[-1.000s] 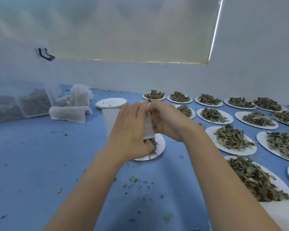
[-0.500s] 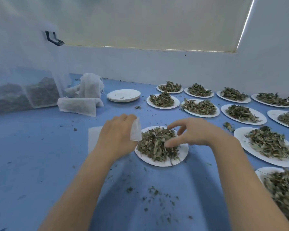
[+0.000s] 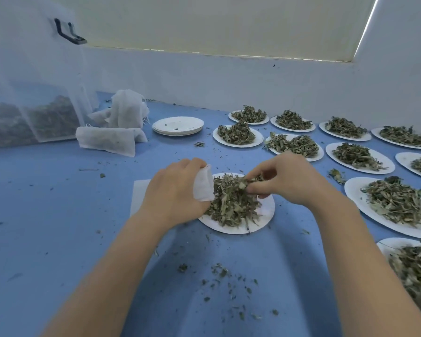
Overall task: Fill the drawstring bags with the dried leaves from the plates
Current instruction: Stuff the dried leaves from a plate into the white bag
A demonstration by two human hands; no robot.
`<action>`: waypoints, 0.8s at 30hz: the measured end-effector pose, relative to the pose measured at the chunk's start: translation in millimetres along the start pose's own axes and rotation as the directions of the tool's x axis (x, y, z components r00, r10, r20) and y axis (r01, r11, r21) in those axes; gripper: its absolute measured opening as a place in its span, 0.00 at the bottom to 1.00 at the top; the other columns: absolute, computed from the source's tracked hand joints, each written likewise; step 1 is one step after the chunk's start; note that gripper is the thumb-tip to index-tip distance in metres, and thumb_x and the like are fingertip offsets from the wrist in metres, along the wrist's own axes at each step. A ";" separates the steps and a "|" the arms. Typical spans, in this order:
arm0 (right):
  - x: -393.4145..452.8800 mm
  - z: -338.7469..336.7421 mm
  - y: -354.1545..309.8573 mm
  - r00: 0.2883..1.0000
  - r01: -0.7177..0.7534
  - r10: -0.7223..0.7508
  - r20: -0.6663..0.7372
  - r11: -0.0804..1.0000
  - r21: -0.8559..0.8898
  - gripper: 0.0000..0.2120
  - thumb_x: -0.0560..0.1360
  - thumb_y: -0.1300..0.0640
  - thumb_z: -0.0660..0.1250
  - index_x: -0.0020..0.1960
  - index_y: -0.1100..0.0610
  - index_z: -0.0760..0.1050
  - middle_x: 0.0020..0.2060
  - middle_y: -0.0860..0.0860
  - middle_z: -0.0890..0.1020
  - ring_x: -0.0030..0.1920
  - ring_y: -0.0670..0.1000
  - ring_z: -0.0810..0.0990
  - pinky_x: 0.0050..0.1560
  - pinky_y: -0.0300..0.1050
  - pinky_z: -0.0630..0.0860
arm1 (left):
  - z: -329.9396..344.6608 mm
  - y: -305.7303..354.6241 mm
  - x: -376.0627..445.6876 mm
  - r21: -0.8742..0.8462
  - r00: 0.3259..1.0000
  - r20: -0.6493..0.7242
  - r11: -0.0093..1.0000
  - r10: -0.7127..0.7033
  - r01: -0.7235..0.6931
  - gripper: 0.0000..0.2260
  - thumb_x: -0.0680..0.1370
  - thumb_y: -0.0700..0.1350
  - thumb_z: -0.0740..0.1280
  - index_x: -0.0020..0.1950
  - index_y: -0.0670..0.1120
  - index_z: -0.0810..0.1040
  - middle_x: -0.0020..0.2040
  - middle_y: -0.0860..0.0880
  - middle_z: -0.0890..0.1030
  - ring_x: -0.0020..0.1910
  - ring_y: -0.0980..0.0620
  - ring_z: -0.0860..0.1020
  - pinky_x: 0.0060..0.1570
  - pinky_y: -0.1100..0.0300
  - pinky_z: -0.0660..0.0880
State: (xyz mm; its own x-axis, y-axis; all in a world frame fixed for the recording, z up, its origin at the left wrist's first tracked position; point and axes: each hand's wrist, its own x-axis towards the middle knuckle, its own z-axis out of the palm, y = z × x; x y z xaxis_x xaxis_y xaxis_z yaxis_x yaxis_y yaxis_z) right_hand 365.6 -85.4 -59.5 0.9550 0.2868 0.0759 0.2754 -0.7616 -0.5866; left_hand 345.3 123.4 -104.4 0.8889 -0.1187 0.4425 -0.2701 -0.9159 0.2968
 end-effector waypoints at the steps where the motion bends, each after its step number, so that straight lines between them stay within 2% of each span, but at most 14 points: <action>1: -1.0 -3.7 -0.5 0.999 0.023 -0.023 -0.040 1.000 0.011 0.05 0.69 0.55 0.75 0.45 0.51 0.84 0.26 0.47 0.81 0.27 0.40 0.77 0.25 0.28 0.64 | 0.1 -0.1 0.3 -0.001 1.000 0.004 1.000 -0.005 0.005 0.25 0.68 0.50 0.70 0.63 0.51 0.69 0.56 0.52 0.75 0.55 0.48 0.73 0.47 0.58 0.64; 3: -3.2 -7.9 -3.3 0.991 0.080 -0.075 -0.115 0.996 0.039 0.04 0.68 0.53 0.75 0.43 0.47 0.82 0.30 0.50 0.83 0.34 0.47 0.81 0.31 0.33 0.71 | 0.4 1.2 1.1 -0.010 1.000 0.025 1.000 -0.017 0.017 0.24 0.68 0.50 0.70 0.63 0.52 0.69 0.56 0.52 0.75 0.54 0.49 0.73 0.45 0.59 0.63; 4: -4.2 -8.4 -6.3 0.984 0.114 -0.103 -0.144 0.991 0.068 0.05 0.68 0.52 0.75 0.41 0.45 0.82 0.31 0.50 0.83 0.36 0.49 0.81 0.37 0.37 0.73 | 0.4 1.8 1.5 -0.024 0.999 0.037 0.999 -0.026 0.027 0.24 0.68 0.50 0.70 0.63 0.52 0.69 0.56 0.52 0.75 0.54 0.49 0.73 0.45 0.60 0.63; 5: -4.6 -7.7 -9.5 0.978 0.150 -0.133 -0.163 0.984 0.097 0.05 0.67 0.52 0.75 0.40 0.43 0.81 0.30 0.49 0.82 0.36 0.49 0.81 0.38 0.37 0.74 | 0.3 2.2 2.0 -0.042 0.998 0.046 0.998 -0.037 0.039 0.24 0.68 0.50 0.70 0.63 0.53 0.69 0.56 0.53 0.75 0.54 0.49 0.73 0.44 0.60 0.63; 7: -4.1 -5.0 -16.6 0.968 0.211 -0.191 -0.164 0.970 0.119 0.06 0.67 0.52 0.76 0.41 0.43 0.81 0.27 0.46 0.78 0.29 0.43 0.75 0.32 0.30 0.68 | -0.2 3.1 2.2 -0.087 0.997 0.051 0.994 -0.057 0.062 0.24 0.68 0.50 0.71 0.62 0.53 0.69 0.55 0.53 0.75 0.53 0.50 0.73 0.43 0.60 0.62; 9: -2.5 -0.8 -23.2 0.964 0.244 -0.230 -0.134 0.964 0.101 0.07 0.66 0.53 0.76 0.41 0.43 0.82 0.27 0.44 0.76 0.28 0.40 0.71 0.31 0.28 0.67 | -0.6 3.9 2.5 -0.136 0.997 0.044 0.988 -0.070 0.075 0.23 0.67 0.49 0.71 0.61 0.54 0.70 0.54 0.54 0.75 0.53 0.50 0.73 0.44 0.60 0.65; 12: -0.1 6.6 -29.9 0.958 0.271 -0.262 -0.112 0.960 0.068 0.07 0.67 0.54 0.76 0.43 0.45 0.83 0.30 0.43 0.78 0.31 0.39 0.73 0.37 0.29 0.70 | -0.8 5.0 2.6 -0.182 0.997 0.034 0.980 -0.073 0.078 0.22 0.66 0.49 0.71 0.59 0.53 0.71 0.53 0.53 0.76 0.52 0.50 0.73 0.46 0.58 0.69; 16: 1.2 15.3 -35.9 0.944 0.306 -0.295 -0.146 0.950 0.060 0.08 0.66 0.56 0.76 0.42 0.44 0.82 0.32 0.40 0.78 0.35 0.38 0.76 0.39 0.28 0.71 | 0.9 5.4 2.5 -0.193 0.998 0.020 0.980 -0.053 0.056 0.22 0.66 0.48 0.71 0.58 0.53 0.72 0.51 0.53 0.76 0.50 0.50 0.74 0.45 0.59 0.69; 20: 3.2 26.2 -39.3 0.950 0.294 -0.286 -0.126 0.954 0.050 0.10 0.66 0.57 0.76 0.44 0.44 0.82 0.34 0.46 0.80 0.37 0.44 0.77 0.40 0.32 0.71 | 3.2 6.5 2.5 -0.188 0.998 -0.013 0.980 -0.063 0.059 0.16 0.67 0.49 0.70 0.53 0.52 0.72 0.43 0.55 0.75 0.44 0.50 0.74 0.41 0.58 0.69; 24: 3.2 30.2 -38.7 0.969 0.241 -0.224 -0.104 0.950 0.201 0.15 0.67 0.62 0.74 0.44 0.45 0.75 0.30 0.40 0.80 0.33 0.36 0.76 0.36 0.26 0.70 | 4.8 5.8 2.1 -0.209 0.995 -0.024 0.973 -0.101 0.094 0.17 0.66 0.51 0.70 0.53 0.54 0.71 0.39 0.57 0.74 0.43 0.50 0.75 0.39 0.58 0.70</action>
State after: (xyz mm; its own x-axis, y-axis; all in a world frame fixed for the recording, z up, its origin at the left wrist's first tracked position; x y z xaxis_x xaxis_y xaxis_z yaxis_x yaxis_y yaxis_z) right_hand 354.6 -37.5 -60.8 0.8752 0.3880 0.2890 0.4695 -0.5375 -0.7004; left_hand 347.4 116.0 -105.7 0.9023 -0.0163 0.4308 -0.2569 -0.8228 0.5070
